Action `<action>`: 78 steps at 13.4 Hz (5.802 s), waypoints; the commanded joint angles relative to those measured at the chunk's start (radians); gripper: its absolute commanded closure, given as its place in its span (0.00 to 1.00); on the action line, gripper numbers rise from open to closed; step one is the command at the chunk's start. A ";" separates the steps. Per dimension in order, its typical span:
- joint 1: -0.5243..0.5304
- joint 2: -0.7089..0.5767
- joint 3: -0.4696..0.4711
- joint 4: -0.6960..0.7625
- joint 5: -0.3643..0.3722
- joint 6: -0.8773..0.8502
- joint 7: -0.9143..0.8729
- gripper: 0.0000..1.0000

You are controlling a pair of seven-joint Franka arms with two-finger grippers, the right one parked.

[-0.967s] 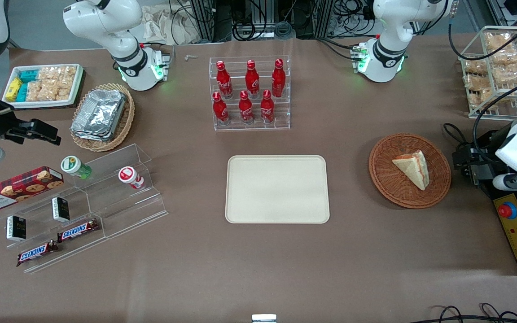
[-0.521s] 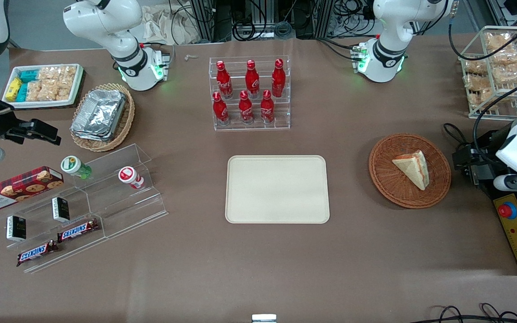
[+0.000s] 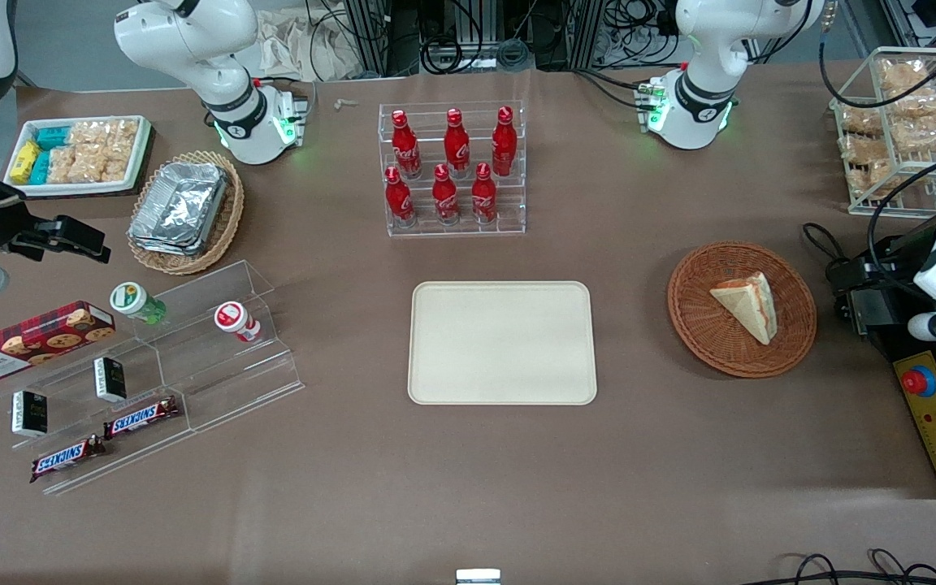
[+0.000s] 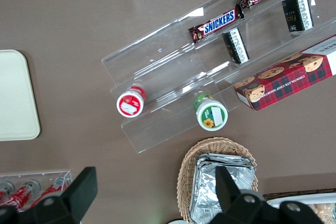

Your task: Place sandwich from basket to tray

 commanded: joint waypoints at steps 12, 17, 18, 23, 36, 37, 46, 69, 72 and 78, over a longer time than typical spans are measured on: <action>0.025 -0.171 -0.039 -0.533 -0.017 0.358 -0.266 0.00; 0.065 -0.121 -0.091 -0.611 -0.012 0.442 -0.339 0.00; 0.067 -0.115 -0.090 -0.649 -0.012 0.487 -0.344 0.00; 0.076 -0.060 -0.079 -0.728 0.003 0.558 -0.413 0.00; 0.117 0.037 -0.079 -0.806 0.020 0.726 -0.565 0.19; 0.117 0.035 -0.079 -0.803 0.020 0.723 -0.588 0.37; 0.102 0.038 -0.133 -0.480 0.014 0.345 -0.688 1.00; -0.159 0.305 -0.418 -0.007 0.095 0.172 -0.631 1.00; -0.179 0.384 -0.418 -0.007 0.094 0.232 -0.630 1.00; -0.196 0.501 -0.418 -0.024 0.140 0.289 -0.625 1.00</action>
